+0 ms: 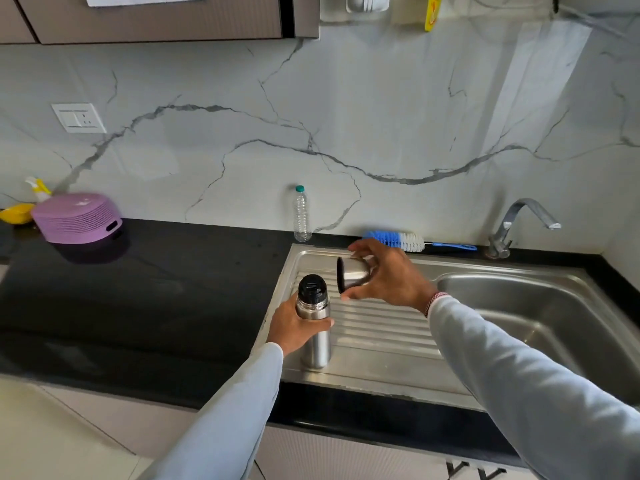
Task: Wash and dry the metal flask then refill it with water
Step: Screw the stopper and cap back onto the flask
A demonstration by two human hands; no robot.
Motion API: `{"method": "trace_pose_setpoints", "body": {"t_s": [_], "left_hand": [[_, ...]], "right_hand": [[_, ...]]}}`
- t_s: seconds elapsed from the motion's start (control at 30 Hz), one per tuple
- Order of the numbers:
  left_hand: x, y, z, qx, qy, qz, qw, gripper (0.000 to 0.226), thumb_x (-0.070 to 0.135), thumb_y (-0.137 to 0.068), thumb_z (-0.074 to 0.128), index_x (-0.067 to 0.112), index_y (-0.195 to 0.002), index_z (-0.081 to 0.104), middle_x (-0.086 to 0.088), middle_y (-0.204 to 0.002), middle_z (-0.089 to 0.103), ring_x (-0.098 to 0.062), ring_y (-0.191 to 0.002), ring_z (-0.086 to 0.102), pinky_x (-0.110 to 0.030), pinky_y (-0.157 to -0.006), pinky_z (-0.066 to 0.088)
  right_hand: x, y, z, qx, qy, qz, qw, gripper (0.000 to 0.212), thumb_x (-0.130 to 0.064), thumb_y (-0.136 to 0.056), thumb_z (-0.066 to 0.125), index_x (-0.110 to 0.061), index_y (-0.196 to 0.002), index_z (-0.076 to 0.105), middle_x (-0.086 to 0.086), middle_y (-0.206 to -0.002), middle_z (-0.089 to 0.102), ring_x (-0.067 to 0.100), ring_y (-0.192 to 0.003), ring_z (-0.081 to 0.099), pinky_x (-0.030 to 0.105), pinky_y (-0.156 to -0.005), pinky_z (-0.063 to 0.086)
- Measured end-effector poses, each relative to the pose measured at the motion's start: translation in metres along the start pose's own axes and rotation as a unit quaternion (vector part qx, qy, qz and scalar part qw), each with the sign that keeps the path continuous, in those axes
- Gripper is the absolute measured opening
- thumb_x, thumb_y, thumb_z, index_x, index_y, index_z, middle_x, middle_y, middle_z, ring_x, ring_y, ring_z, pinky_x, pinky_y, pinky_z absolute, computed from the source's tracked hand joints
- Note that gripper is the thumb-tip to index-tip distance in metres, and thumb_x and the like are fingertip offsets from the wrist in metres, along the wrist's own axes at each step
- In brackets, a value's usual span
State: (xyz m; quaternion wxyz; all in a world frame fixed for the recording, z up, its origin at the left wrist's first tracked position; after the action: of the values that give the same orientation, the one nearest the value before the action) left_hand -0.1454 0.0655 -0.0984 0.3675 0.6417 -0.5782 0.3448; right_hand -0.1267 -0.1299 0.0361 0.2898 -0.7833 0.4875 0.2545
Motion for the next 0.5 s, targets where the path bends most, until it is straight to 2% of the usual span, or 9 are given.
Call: {"method": "trace_pose_setpoints", "body": {"t_s": [0.1,0.2,0.33,0.43,0.5], "left_hand": [[0.001,0.001,0.001,-0.008,0.004,0.002,1.0,0.054,0.046,-0.056,0.09,0.034,-0.104,0.068,0.012,-0.093,0.076,-0.01,-0.092,0.071,-0.039,-0.091,0.057],[0.002,0.001,0.0,-0.008,0.001,0.004,1.0,0.053,0.046,-0.056,0.089,0.036,-0.103,0.068,0.015,-0.092,0.076,-0.007,-0.09,0.071,-0.038,-0.09,0.057],[0.002,0.002,-0.001,-0.002,-0.01,0.0,1.0,0.047,0.044,-0.058,0.09,0.036,-0.1,0.069,0.018,-0.09,0.076,-0.004,-0.087,0.071,-0.037,-0.088,0.058],[0.002,0.002,0.0,-0.003,-0.016,-0.006,1.0,0.045,0.043,-0.061,0.09,0.036,-0.098,0.068,0.017,-0.091,0.075,-0.004,-0.088,0.07,-0.035,-0.089,0.058],[0.001,0.002,0.0,-0.005,-0.02,-0.011,1.0,0.05,0.048,-0.059,0.089,0.035,-0.102,0.067,0.014,-0.096,0.074,-0.007,-0.091,0.07,-0.036,-0.091,0.058]], "right_hand": [[-0.038,-0.013,-0.004,-0.007,0.076,-0.082,0.994,0.079,-0.04,-0.057,0.097,-0.019,-0.124,0.061,-0.003,-0.105,0.069,0.016,-0.095,0.064,0.029,-0.085,0.053],[-0.067,-0.026,0.014,-0.059,0.15,-0.155,0.975,0.072,-0.032,-0.061,0.096,-0.02,-0.125,0.063,0.002,-0.104,0.067,0.017,-0.09,0.057,0.027,-0.081,0.047],[-0.081,-0.04,0.05,-0.155,0.218,-0.188,0.945,0.069,-0.022,-0.066,0.093,-0.019,-0.129,0.062,0.002,-0.107,0.064,0.017,-0.094,0.057,0.031,-0.083,0.049],[-0.082,-0.042,0.076,-0.226,0.238,-0.197,0.924,0.068,-0.018,-0.07,0.09,-0.02,-0.132,0.062,0.002,-0.114,0.065,0.014,-0.096,0.057,0.024,-0.08,0.046],[-0.078,-0.041,0.093,-0.254,0.261,-0.213,0.907,0.068,-0.016,-0.07,0.089,-0.023,-0.132,0.062,0.0,-0.119,0.064,0.012,-0.099,0.054,0.024,-0.082,0.044]]}}
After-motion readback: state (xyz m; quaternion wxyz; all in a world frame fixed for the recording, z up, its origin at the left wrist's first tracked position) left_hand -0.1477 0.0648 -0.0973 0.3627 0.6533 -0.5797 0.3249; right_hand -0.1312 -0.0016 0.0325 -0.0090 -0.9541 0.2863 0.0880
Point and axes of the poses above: each hand's wrist, its own y-axis away from the middle knuckle, its own z-axis out of the palm, x = y × z, the point moved 10 cm from there along -y, towards the middle knuckle
